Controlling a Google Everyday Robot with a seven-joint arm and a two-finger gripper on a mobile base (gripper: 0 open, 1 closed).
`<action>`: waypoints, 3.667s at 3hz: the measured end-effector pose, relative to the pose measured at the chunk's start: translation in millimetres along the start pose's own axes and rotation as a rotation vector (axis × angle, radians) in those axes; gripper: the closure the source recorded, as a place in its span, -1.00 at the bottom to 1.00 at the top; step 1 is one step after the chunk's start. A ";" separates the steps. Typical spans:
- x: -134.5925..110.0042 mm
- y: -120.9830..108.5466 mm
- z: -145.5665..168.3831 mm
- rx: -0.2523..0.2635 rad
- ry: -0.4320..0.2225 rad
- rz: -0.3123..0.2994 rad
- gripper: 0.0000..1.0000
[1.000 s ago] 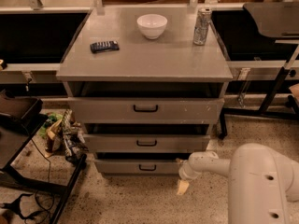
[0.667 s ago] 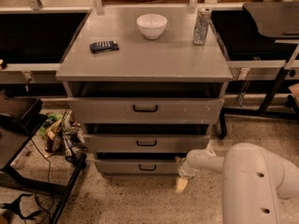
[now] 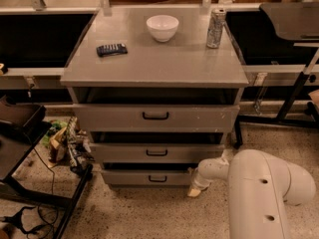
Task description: Open bottom drawer
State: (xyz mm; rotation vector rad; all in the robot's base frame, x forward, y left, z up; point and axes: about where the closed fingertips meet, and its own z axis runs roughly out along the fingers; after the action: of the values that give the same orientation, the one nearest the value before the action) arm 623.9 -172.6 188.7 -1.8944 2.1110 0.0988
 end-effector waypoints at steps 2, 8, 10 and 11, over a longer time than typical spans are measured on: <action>1.4 -2.8 -16.3 0.008 0.011 -0.001 0.78; -1.3 -6.0 -25.0 0.008 0.011 -0.001 -0.78; -1.3 -5.8 -24.8 0.007 0.011 -0.001 -1.00; 3.6 5.2 -7.8 -0.031 0.021 0.025 -0.62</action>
Offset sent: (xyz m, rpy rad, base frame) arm -0.1100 -0.1292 0.0157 -0.2045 0.0758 -0.2319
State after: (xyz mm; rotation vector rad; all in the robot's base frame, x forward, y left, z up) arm 617.0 -177.4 194.3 -1.8941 2.1597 0.1180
